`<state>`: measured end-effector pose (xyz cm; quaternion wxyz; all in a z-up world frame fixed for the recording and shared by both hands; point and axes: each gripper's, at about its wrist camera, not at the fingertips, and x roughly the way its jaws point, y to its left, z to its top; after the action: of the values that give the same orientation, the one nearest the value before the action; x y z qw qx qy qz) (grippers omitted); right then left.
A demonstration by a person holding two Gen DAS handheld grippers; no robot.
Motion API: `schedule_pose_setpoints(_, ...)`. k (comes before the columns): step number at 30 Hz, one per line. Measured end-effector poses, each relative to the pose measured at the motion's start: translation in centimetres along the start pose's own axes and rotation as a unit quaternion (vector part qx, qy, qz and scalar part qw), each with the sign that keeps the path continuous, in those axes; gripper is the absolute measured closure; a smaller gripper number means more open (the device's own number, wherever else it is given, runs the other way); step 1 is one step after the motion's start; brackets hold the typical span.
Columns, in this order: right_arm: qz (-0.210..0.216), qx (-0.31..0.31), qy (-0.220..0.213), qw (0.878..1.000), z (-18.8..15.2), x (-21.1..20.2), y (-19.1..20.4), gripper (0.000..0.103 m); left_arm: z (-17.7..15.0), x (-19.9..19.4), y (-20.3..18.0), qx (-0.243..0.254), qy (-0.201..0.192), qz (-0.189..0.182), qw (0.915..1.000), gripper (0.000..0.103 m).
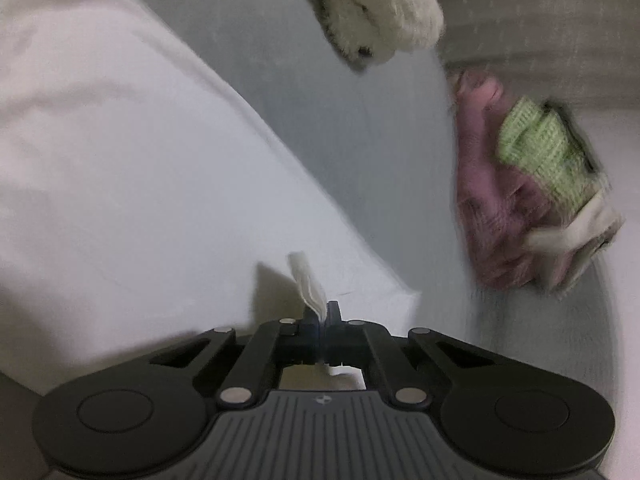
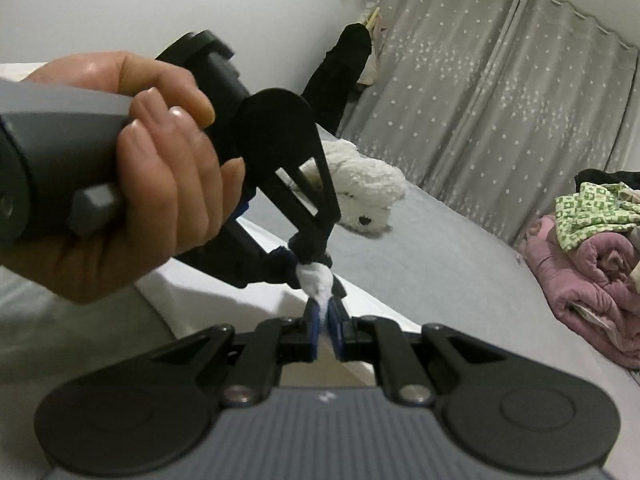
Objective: Fold clothes
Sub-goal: 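Grasp the garment corner with the left gripper while the right gripper holds it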
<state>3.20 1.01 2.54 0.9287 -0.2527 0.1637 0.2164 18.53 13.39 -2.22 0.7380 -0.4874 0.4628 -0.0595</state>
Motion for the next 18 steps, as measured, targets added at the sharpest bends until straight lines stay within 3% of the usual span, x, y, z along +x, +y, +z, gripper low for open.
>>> schedule_pose_setpoints(3, -0.001, -0.006, 0.006, 1.0, 0.0, 0.3, 0.4, 0.093, 0.0, 0.0, -0.1, 0.012, -0.005, 0.008, 0.9999, 0.103)
schedule_pose_setpoints(5, 0.01, -0.009, 0.011, 1.0, -0.1, 0.5, 0.5, 0.072, 0.1, -0.2, -0.1, 0.016, -0.009, 0.006, 0.9998, 0.103)
schedule_pose_setpoints(8, 0.023, -0.023, 0.02, 0.999, -0.1, 0.9, 0.8, 0.066, 0.1, -0.2, -0.5, 0.022, -0.005, 0.004, 0.9997, 0.103)
schedule_pose_setpoints(15, 0.04, -0.056, 0.045, 0.997, -0.9, 2.4, 1.7, 0.07, 0.4, -0.9, 0.0, 0.018, -0.002, 0.002, 0.9998, 0.103)
schedule_pose_setpoints(18, 0.03, -0.074, 0.042, 0.996, -1.1, 2.4, 2.6, 0.092, 0.6, -1.2, 0.0, 0.019, -0.005, 0.003, 0.9998, 0.103)
